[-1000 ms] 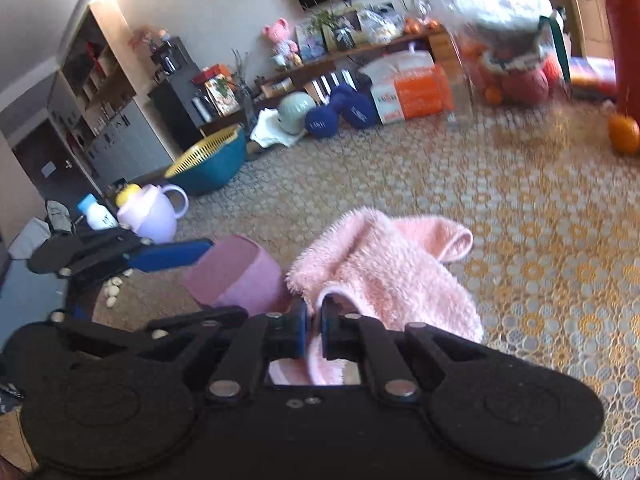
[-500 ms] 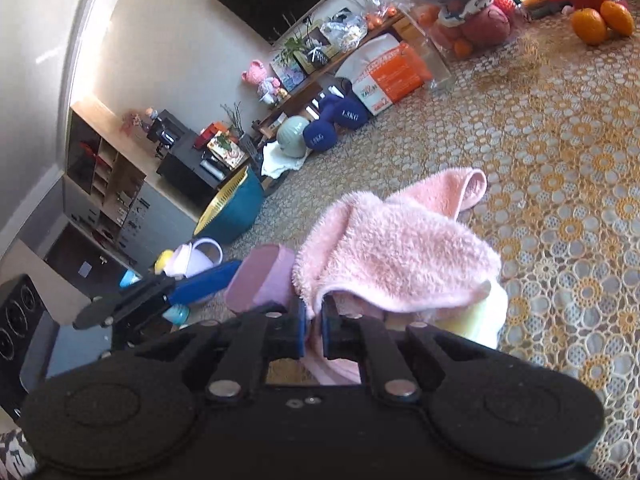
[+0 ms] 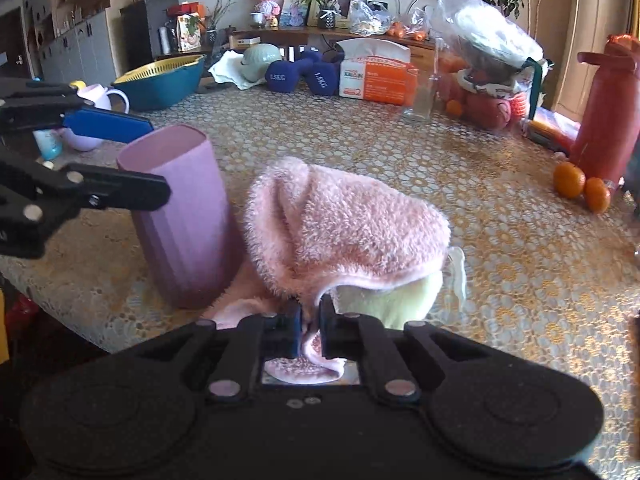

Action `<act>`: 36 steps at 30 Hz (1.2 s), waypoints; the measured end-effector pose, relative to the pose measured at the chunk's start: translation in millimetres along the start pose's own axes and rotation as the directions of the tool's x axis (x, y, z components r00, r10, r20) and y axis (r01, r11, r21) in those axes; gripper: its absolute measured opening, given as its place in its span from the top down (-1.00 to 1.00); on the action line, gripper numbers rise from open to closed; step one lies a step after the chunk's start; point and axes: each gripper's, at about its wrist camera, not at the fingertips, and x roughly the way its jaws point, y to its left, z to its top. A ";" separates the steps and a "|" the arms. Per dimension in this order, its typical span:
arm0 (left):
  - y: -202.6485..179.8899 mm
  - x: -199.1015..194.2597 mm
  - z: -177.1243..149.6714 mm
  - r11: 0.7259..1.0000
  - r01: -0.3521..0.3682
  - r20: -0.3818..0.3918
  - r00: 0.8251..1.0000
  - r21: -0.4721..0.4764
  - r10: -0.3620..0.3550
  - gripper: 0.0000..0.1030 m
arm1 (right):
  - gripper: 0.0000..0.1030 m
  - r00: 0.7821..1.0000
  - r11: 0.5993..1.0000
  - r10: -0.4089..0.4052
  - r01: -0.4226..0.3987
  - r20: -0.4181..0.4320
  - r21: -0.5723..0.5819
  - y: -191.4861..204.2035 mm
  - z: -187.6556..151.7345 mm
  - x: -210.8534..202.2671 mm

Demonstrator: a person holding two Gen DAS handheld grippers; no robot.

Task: Clean container

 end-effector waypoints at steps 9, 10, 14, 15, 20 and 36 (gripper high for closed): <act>1.2 -4.6 -0.8 0.999 0.033 -0.015 0.999 0.039 -0.032 -0.22 | 0.82 0.976 0.944 0.179 -0.205 0.122 0.259 -37.2 -2.0 -35.8; 0.9 -3.9 -1.5 0.999 0.033 -0.020 0.999 0.041 -0.032 -0.22 | 0.82 0.963 0.919 0.220 -0.258 0.155 0.298 -39.6 -1.5 -39.5; 1.5 -4.5 -2.7 0.999 0.030 -0.014 0.999 0.039 -0.029 -0.19 | 0.82 0.915 0.828 0.317 -0.395 0.249 0.397 -43.0 6.2 -41.3; 1.6 -4.6 -2.5 0.999 0.029 -0.013 1.000 0.039 -0.028 -0.16 | 0.82 0.902 0.805 0.339 -0.425 0.267 0.415 -42.5 8.0 -39.1; 2.7 -4.4 -1.6 0.999 0.032 -0.013 0.999 0.032 -0.032 -0.12 | 0.79 0.860 0.666 0.396 -0.511 0.323 0.543 -42.5 10.3 -18.8; 2.5 -3.6 -1.2 0.998 0.035 -0.007 0.999 0.044 -0.035 -0.07 | 0.71 0.940 0.797 0.321 -0.335 0.118 0.502 -28.1 -10.8 17.8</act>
